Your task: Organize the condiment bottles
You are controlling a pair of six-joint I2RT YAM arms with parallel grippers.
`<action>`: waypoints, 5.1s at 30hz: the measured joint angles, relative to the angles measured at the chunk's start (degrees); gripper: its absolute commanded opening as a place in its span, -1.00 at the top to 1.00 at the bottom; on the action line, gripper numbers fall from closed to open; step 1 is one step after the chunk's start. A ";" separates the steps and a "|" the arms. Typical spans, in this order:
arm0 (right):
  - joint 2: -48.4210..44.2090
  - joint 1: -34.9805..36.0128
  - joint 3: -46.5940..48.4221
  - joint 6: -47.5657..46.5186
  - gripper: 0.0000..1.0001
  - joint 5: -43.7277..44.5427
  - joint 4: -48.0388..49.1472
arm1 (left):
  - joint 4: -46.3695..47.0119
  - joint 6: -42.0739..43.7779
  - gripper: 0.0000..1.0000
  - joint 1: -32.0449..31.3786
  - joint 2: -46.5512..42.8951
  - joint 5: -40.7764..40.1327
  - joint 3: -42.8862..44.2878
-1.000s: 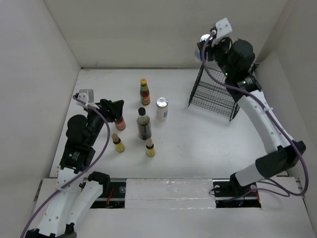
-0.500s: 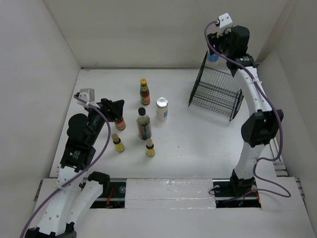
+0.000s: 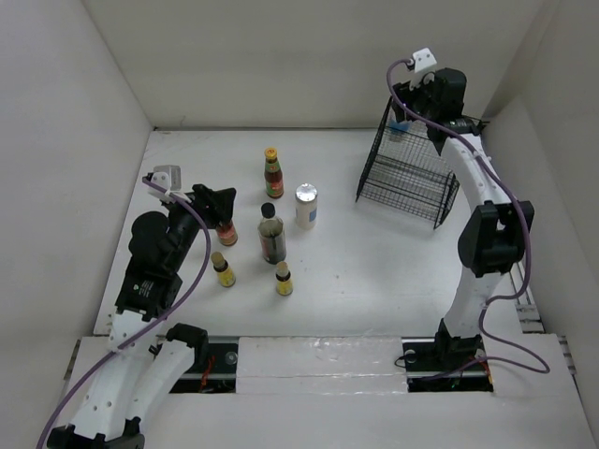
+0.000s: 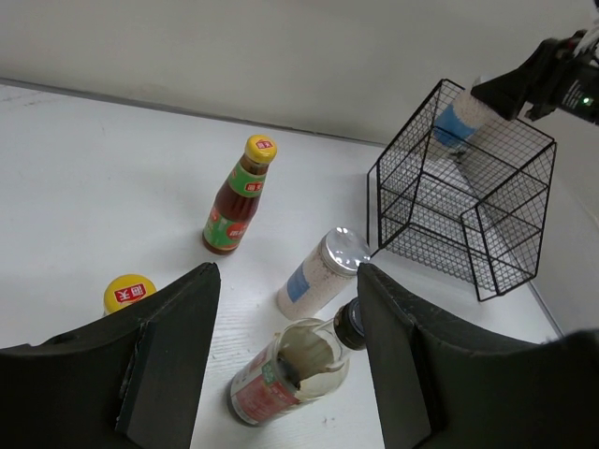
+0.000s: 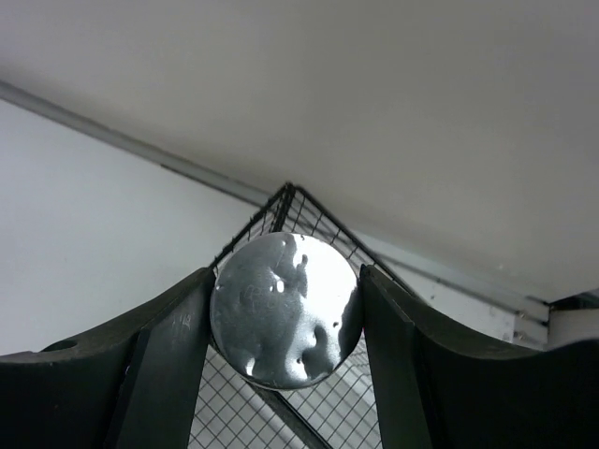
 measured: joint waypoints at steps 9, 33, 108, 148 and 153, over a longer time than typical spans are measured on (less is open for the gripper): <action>0.00 -0.87 -7.74 2.29 0.09 -0.66 2.99 | 0.11 0.02 -0.13 0.00 0.13 0.02 0.00; 3.67 -2.58 -11.13 12.17 -0.82 -4.24 10.36 | 0.31 0.00 -0.13 0.00 -0.24 0.17 0.00; -17.99 -8.85 -24.26 6.08 0.19 -3.89 11.34 | 0.28 -1.51 -0.26 0.00 0.22 -1.14 0.00; -3.23 -10.16 -18.86 9.46 -0.71 -6.64 9.94 | 0.26 -1.51 -0.26 0.00 0.68 -1.09 0.00; -11.80 -7.69 -22.27 7.17 0.31 -4.96 9.79 | 0.28 -1.51 -0.26 0.00 0.68 -1.16 0.00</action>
